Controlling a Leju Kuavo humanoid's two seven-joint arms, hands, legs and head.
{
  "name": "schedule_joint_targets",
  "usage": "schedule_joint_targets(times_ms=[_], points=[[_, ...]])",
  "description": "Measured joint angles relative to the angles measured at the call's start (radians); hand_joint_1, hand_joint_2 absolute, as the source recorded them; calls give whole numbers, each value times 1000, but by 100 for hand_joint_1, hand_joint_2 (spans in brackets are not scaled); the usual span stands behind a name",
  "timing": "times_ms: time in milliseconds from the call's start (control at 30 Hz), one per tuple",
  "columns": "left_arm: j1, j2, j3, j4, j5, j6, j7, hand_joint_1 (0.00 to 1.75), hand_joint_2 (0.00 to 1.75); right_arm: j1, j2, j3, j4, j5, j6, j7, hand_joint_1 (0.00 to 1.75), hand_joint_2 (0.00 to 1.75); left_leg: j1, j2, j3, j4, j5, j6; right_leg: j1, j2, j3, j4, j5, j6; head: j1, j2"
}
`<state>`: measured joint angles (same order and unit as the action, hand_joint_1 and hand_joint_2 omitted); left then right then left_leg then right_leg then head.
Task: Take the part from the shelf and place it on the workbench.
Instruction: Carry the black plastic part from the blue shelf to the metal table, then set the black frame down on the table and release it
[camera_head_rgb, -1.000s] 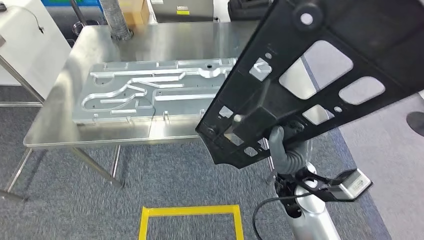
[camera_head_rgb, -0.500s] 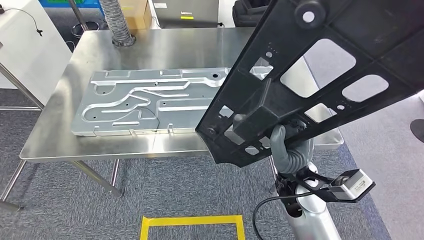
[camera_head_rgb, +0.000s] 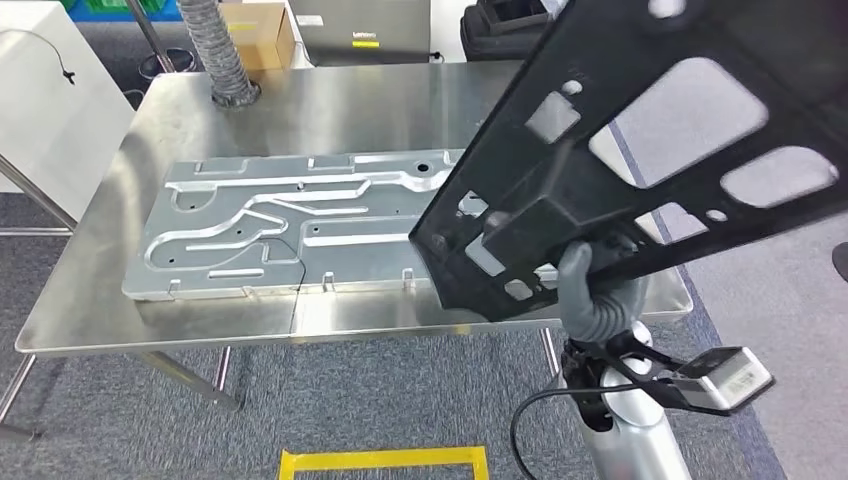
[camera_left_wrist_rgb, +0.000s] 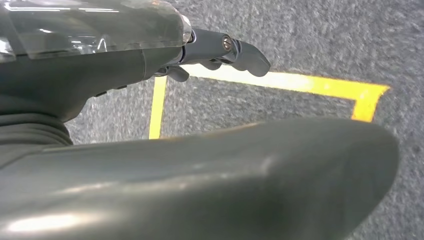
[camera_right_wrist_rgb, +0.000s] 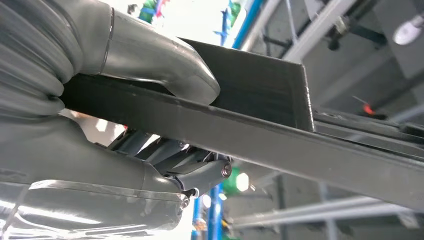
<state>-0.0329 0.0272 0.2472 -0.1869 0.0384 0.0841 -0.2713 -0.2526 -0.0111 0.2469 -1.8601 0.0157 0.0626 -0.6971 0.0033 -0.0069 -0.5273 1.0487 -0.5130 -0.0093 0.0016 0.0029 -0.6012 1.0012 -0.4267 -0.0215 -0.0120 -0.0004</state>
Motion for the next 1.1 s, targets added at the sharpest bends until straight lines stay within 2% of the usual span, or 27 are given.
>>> schedule_joint_targets(times_ms=[33,100,133,167,200,267,300,333,367,433,500,533,600,633,667,700,733,800,833,900,1000,1033,1100], points=[[-1,-1,1,0,-1,1,-2,0,0,-8,-1,-9,-10,2,-6,0,175,175,1,1,-23,46,-20,-3,-2,-1,8,-3,-3,-4,0,0],[-1,-2,2,0,-2,2,-5,0,0,-26,-5,-29,-23,5,-16,0,175,175,4,1,-99,176,-73,-9,-2,-2,16,-3,-11,-10,0,0],[0,-2,2,0,-2,2,-6,0,0,-36,-9,-41,-24,8,-19,3,175,175,5,1,-135,228,-90,-11,-1,-1,19,-3,-14,-10,0,0],[1,-2,4,0,-2,2,-6,0,0,-47,-13,-54,-23,13,-23,10,175,175,6,1,-158,251,-89,-12,-1,0,24,-3,-18,-10,0,0],[3,-3,5,0,-2,2,-6,0,0,-64,-17,-67,-19,22,-29,21,175,175,7,1,-164,236,-66,-13,-2,1,29,-3,-22,-9,0,0],[5,-3,8,0,-2,2,-7,0,0,-111,-28,-94,2,56,-53,54,175,175,8,3,-128,110,28,-12,-3,3,42,-3,-31,-4,0,0],[5,-3,10,0,-2,2,-8,0,0,-141,-35,-106,23,92,-76,76,175,175,8,4,-106,42,60,-10,-2,4,46,-1,-35,0,0,0],[4,-3,13,0,-2,2,-9,0,0,-174,-44,-115,50,143,-109,102,175,175,6,5,-91,-5,79,-5,0,5,46,1,-38,5,0,0],[3,-2,16,0,-2,2,-10,0,0,-209,-55,-121,87,212,-150,136,175,175,4,6,-85,-29,86,1,1,5,45,2,-39,10,0,0],[2,-3,24,0,-3,2,-12,0,0,-283,-80,-124,186,392,-248,217,175,175,2,6,-84,-34,89,16,3,6,41,3,-41,22,0,0],[2,-4,29,0,-7,1,-16,0,0,-362,-104,-112,310,600,-337,305,175,175,5,4,-83,-40,98,27,0,4,31,26,-58,35,0,0],[1,-4,30,0,-11,-1,-19,0,0,-406,-113,-100,380,713,-374,354,175,175,7,4,-82,-43,100,32,-2,3,12,65,-81,41,0,0],[-1,-4,33,0,-18,-4,-26,0,0,-499,-121,-59,534,945,-414,459,175,175,7,3,-83,-44,101,35,-6,1,-56,200,-141,51,0,0],[-2,-4,34,0,-22,-7,-29,0,0,-544,-121,-33,615,1058,-411,513,175,175,7,3,-83,-43,100,36,-8,1,-91,264,-161,54,0,0],[-4,-4,36,0,-25,-9,-31,0,0,-586,-116,-2,699,1160,-394,562,175,175,6,3,-83,-43,100,36,-10,1,-113,300,-163,56,0,0],[-6,-4,37,0,-28,-12,-31,0,0,-628,-108,32,783,1250,-368,601,175,175,6,2,-81,-43,99,35,-11,1,-116,294,-144,56,0,0],[-7,-5,39,0,-31,-14,-32,0,0,-668,-95,69,866,1327,-343,630,175,175,6,1,-80,-42,97,34,-13,0,-100,247,-108,54,0,0],[-10,-6,43,0,-38,-16,-31,0,0,-737,-62,141,1014,1439,-305,659,175,175,6,-1,-78,-40,95,27,-13,1,-42,108,-32,46,0,0],[-11,-6,45,0,-41,-16,-31,0,0,-765,-41,177,1077,1477,-289,659,175,175,5,-2,-80,-39,94,22,-11,1,-20,54,-12,42,0,0],[-13,-7,49,0,-49,-16,-31,0,0,-801,0,248,1186,1527,-256,643,175,175,5,-2,-83,-40,95,11,-3,2,-7,14,-9,33,0,0],[-14,-8,50,0,-60,-18,-31,0,0,-813,56,347,1302,1548,-232,601,175,175,8,-1,-86,-31,84,-5,-4,-1,0,3,-7,14,0,0],[-14,-8,50,0,-64,-19,-32,0,0,-813,72,375,1331,1548,-236,588,175,175,8,-1,-99,-1,66,-9,-6,-3,4,-1,-7,7,0,0],[-13,-9,50,0,-71,-21,-37,0,0,-808,100,420,1380,1546,-260,567,175,175,10,1,-157,119,9,-15,-5,-5,7,-4,-9,-4,0,0]])
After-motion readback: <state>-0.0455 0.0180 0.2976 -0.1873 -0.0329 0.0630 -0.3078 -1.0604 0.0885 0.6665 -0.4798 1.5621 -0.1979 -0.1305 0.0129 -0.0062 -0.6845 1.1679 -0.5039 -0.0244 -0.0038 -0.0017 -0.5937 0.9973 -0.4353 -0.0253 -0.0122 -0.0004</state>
